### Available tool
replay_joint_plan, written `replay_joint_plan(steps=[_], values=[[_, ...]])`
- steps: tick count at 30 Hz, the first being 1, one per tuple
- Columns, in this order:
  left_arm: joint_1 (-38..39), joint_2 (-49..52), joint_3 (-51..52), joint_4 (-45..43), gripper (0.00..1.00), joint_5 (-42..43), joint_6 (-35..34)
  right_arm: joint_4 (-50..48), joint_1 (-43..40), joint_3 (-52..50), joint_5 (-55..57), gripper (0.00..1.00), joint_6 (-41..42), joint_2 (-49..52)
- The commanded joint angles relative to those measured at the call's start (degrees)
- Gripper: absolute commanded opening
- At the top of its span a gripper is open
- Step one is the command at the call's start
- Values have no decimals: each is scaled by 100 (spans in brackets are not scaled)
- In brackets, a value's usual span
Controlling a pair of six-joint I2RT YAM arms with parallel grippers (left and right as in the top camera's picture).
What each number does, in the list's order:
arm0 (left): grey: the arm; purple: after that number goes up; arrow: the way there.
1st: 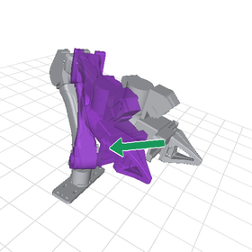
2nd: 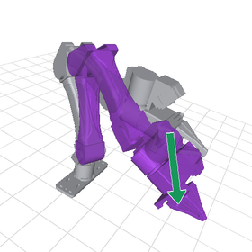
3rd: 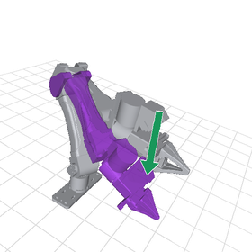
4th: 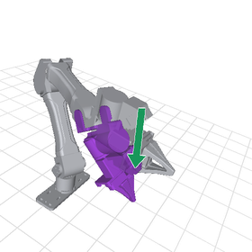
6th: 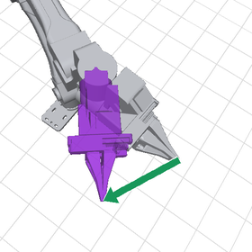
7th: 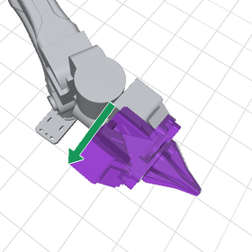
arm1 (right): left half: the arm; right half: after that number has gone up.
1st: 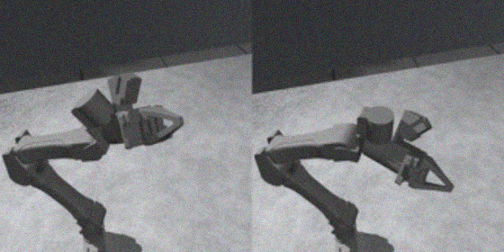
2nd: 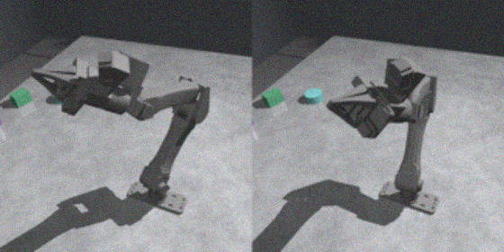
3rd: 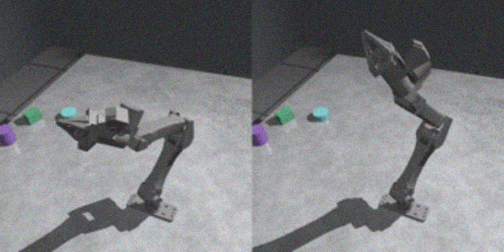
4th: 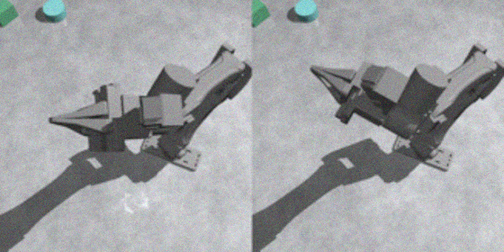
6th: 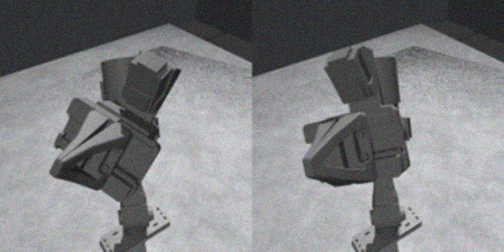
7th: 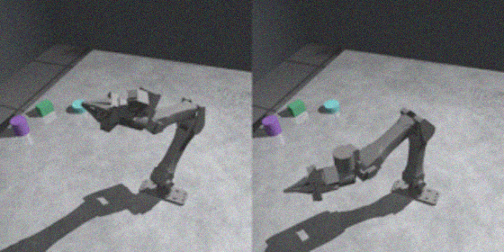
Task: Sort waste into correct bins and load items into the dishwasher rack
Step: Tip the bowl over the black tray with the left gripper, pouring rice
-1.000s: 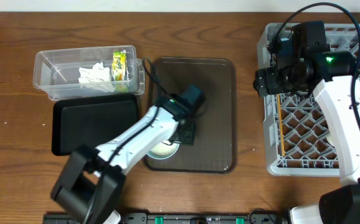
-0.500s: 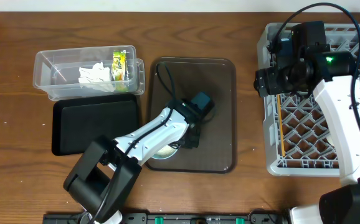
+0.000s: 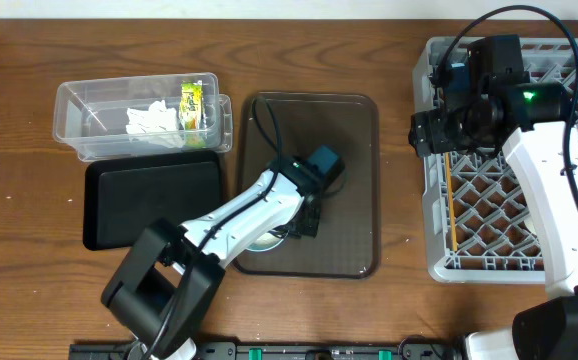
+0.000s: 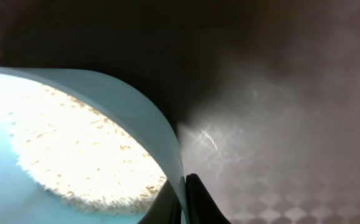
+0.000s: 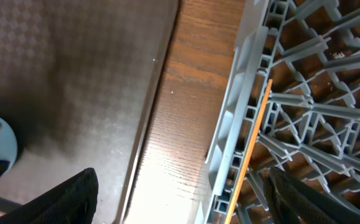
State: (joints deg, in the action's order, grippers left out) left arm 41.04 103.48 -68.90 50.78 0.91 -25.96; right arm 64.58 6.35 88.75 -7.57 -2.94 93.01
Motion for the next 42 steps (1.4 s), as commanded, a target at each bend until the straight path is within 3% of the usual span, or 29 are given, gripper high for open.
replay_joint_plan(steps=[1,5,10,17,30,36,42], values=[[-74,-470,-389,133,6,-48,483,17,44,-37,155,84,-13,22],[-455,-1010,-433,188,6,323,822,17,44,-37,157,84,-13,22],[-1488,-1495,-431,225,6,1274,1397,24,44,-37,157,84,-13,22],[-3340,-1539,-310,275,6,3530,2306,101,44,-37,177,84,-13,22],[-6516,-1250,721,98,6,6640,3351,103,44,-37,177,84,-13,22],[-7348,-645,1064,-72,6,7901,3536,120,44,-37,177,84,-13,22],[-7676,-31,1067,-79,6,8924,3416,142,44,-37,177,84,-13,22]])
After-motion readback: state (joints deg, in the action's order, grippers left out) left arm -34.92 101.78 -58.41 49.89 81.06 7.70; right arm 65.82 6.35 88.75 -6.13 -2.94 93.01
